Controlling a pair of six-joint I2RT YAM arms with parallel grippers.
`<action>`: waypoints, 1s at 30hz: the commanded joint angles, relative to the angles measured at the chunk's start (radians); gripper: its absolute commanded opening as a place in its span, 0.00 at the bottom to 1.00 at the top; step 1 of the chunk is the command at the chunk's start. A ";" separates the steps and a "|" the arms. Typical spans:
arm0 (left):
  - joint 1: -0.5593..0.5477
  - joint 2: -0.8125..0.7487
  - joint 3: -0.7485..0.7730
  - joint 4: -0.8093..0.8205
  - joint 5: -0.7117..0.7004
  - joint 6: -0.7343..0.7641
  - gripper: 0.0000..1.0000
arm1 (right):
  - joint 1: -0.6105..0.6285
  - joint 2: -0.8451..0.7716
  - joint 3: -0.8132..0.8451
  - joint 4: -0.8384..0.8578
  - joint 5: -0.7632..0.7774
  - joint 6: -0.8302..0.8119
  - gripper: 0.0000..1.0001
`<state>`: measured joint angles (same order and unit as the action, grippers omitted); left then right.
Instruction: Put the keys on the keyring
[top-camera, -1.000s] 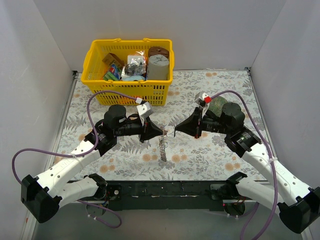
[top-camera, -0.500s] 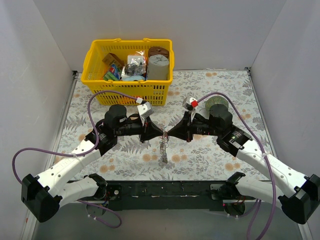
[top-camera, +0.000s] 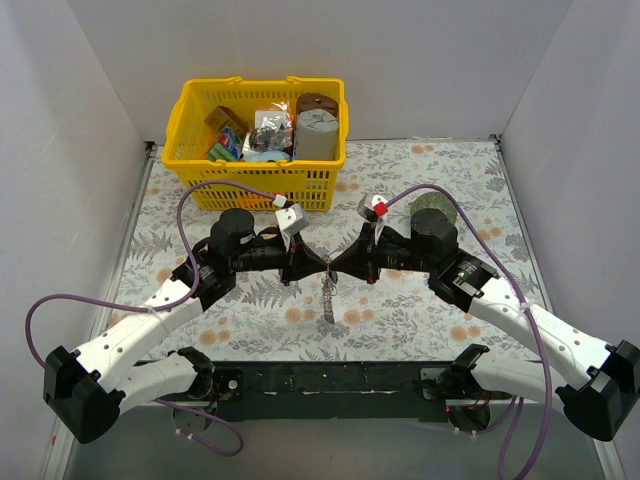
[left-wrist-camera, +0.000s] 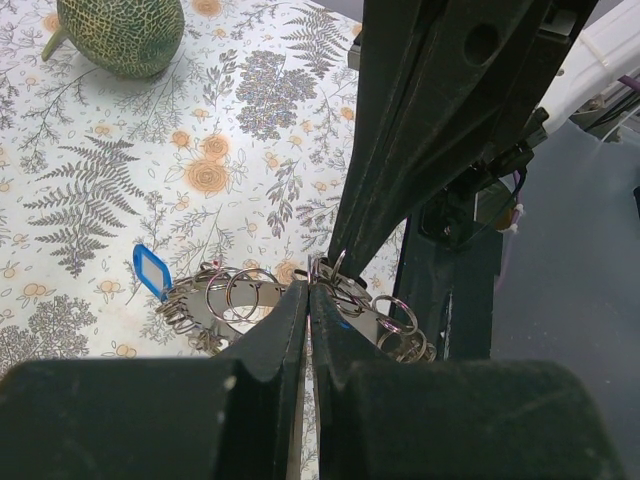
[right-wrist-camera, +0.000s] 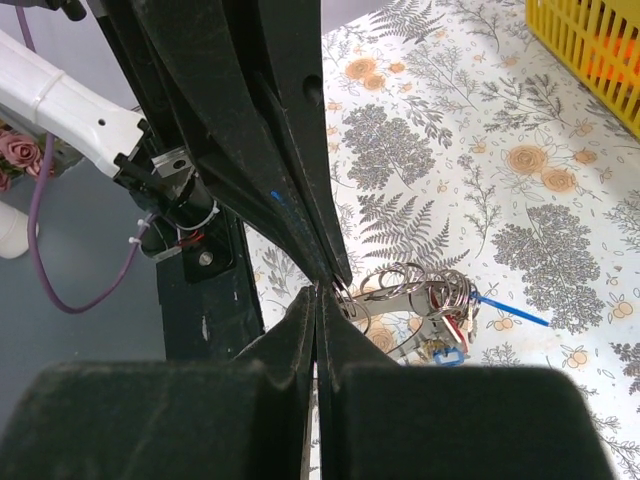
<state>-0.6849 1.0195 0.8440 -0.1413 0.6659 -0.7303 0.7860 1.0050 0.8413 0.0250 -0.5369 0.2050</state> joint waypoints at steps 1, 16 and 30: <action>-0.005 -0.015 0.035 0.045 0.024 -0.003 0.00 | 0.004 -0.003 0.056 0.033 0.026 -0.019 0.01; -0.005 -0.021 0.035 0.043 0.026 -0.009 0.00 | 0.006 0.007 0.053 0.009 0.071 -0.026 0.01; -0.005 -0.047 0.027 0.048 0.027 -0.015 0.00 | 0.004 -0.037 -0.002 -0.017 0.187 -0.009 0.01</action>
<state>-0.6846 1.0183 0.8440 -0.1265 0.6640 -0.7395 0.7948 0.9909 0.8528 -0.0025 -0.4175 0.2062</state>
